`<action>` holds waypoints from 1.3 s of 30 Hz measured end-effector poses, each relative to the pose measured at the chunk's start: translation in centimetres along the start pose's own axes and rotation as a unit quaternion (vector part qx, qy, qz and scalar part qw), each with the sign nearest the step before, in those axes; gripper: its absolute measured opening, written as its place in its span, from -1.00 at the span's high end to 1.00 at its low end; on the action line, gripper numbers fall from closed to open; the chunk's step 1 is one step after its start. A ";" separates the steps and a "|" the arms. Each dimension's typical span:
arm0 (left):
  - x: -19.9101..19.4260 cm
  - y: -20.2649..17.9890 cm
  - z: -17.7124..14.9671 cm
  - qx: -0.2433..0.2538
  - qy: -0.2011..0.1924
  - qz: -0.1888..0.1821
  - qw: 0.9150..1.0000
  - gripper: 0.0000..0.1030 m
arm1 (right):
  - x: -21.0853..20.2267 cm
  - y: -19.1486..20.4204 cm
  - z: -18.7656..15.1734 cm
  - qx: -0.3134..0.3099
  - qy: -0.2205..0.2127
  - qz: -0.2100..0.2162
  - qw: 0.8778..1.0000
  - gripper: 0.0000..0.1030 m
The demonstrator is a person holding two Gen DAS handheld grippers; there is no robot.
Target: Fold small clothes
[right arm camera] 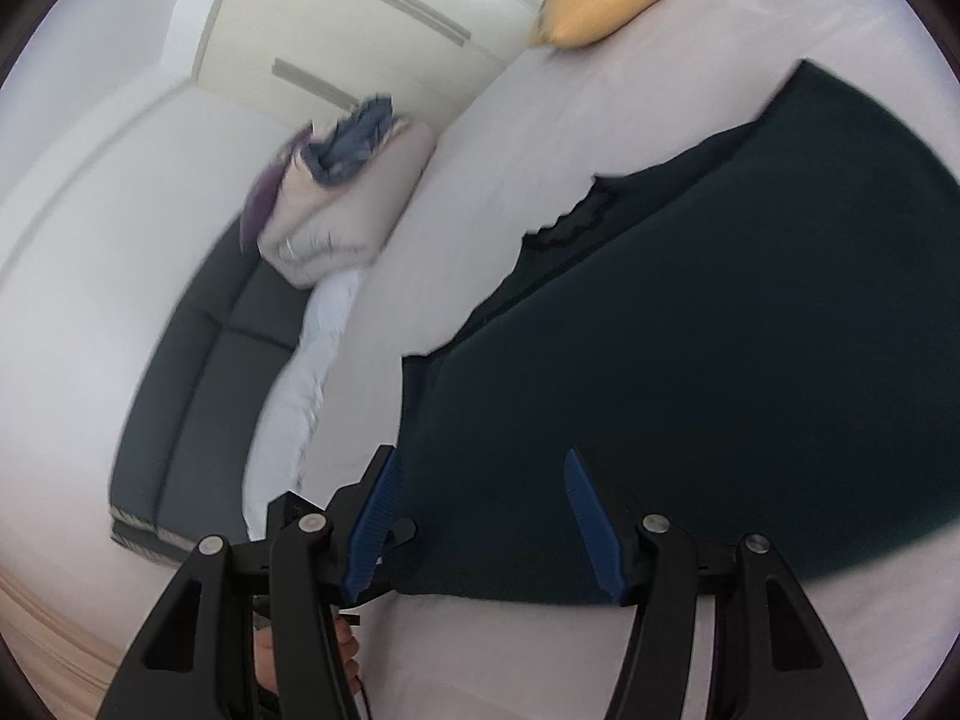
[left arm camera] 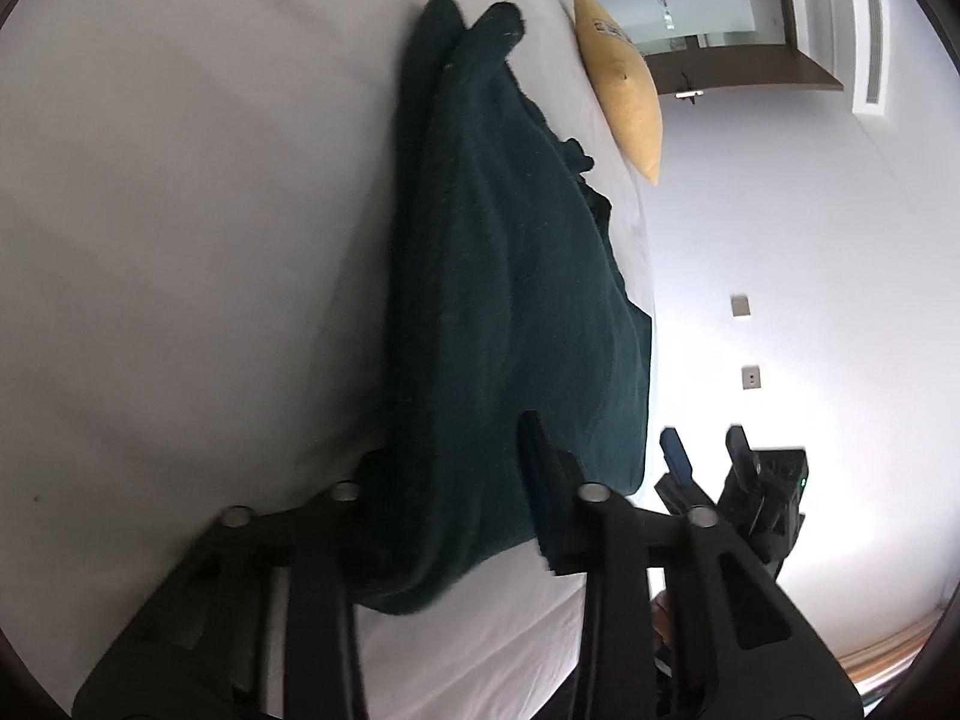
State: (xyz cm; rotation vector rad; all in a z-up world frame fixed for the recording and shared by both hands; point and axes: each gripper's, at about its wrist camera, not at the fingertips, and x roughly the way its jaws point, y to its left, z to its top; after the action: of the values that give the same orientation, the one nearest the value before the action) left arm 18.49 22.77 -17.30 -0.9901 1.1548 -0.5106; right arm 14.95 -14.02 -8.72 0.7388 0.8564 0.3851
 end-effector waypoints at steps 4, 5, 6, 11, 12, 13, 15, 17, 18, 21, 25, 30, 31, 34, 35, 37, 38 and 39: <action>0.0 0.2 -0.3 -0.011 -0.015 -0.014 1.000 0.72 | 3.8 0.9 1.0 -0.011 0.040 -0.007 0.999 -0.18; -0.2 0.1 -0.4 -0.013 -0.022 -0.018 1.000 0.72 | 5.0 0.9 1.3 -0.013 0.052 -0.007 0.999 -0.18; -0.4 -0.2 -0.5 -0.012 -0.029 -0.019 0.999 0.73 | 5.8 0.8 1.4 -0.011 0.060 -0.010 0.998 -0.18; -1.4 -3.5 -0.9 0.029 -0.051 0.003 0.998 0.73 | 9.7 -1.4 1.7 0.011 0.097 -0.029 0.995 -0.17; -1.3 -4.9 -1.0 0.046 -0.053 0.010 0.997 0.73 | 9.5 -1.7 1.8 0.019 0.092 -0.015 0.995 -0.17; -1.0 -6.5 -1.2 0.068 -0.054 0.020 0.996 0.73 | 9.2 -2.0 1.9 0.026 0.090 -0.003 0.996 -0.18; 0.1 -9.5 -1.7 0.107 -0.052 0.040 0.992 0.73 | 8.5 -2.5 2.2 0.035 0.091 0.017 0.995 -0.21; 2.0 -12.5 -2.4 0.149 -0.052 0.065 0.985 0.73 | 7.7 -3.2 2.8 0.040 0.089 0.031 0.995 -0.26; 3.5 -14.1 -3.1 0.172 -0.047 0.073 0.981 0.73 | 7.2 -3.7 3.3 0.050 0.089 0.044 0.994 -0.32; 7.5 -16.3 -4.1 0.202 -0.028 0.087 0.975 0.73 | 5.8 -5.4 5.1 0.094 0.088 0.098 0.987 -0.48; 12.2 -17.0 -5.5 0.224 -0.005 0.120 0.967 0.73 | 4.8 -5.6 7.3 0.087 0.082 0.125 0.985 -0.69; 14.0 -17.4 -6.4 0.242 -0.004 0.147 0.959 0.73 | 6.6 -4.3 8.5 0.049 0.110 0.098 0.988 -0.73; 14.1 -17.6 -6.6 0.249 -0.005 0.154 0.956 0.73 | 7.3 -4.1 8.6 0.046 0.118 0.089 0.988 -0.73; 14.3 -18.1 -7.0 0.263 -0.005 0.171 0.950 0.73 | 8.5 -2.8 8.6 0.023 0.117 0.073 0.990 -0.54; 14.5 -18.3 -7.2 0.266 -0.006 0.174 0.948 0.73 | 8.8 -2.3 8.6 0.011 0.115 0.064 0.991 -0.49; 14.7 -18.6 -7.4 0.268 -0.008 0.178 0.947 0.73 | 9.1 -1.4 8.5 -0.015 0.111 0.043 0.993 -0.34; 14.9 -18.8 -7.5 0.269 -0.008 0.179 0.946 0.73 | 9.3 -1.1 8.4 -0.028 0.111 0.031 0.993 -0.29; 15.1 -19.0 -7.6 0.270 -0.008 0.180 0.946 0.73 | 9.6 -0.7 8.5 -0.044 0.112 0.019 0.993 -0.16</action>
State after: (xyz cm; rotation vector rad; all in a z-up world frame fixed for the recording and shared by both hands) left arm 19.64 -1.42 -9.39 -0.2990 1.0669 -0.4835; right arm 27.51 -12.55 -10.70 0.6388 1.0316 0.5440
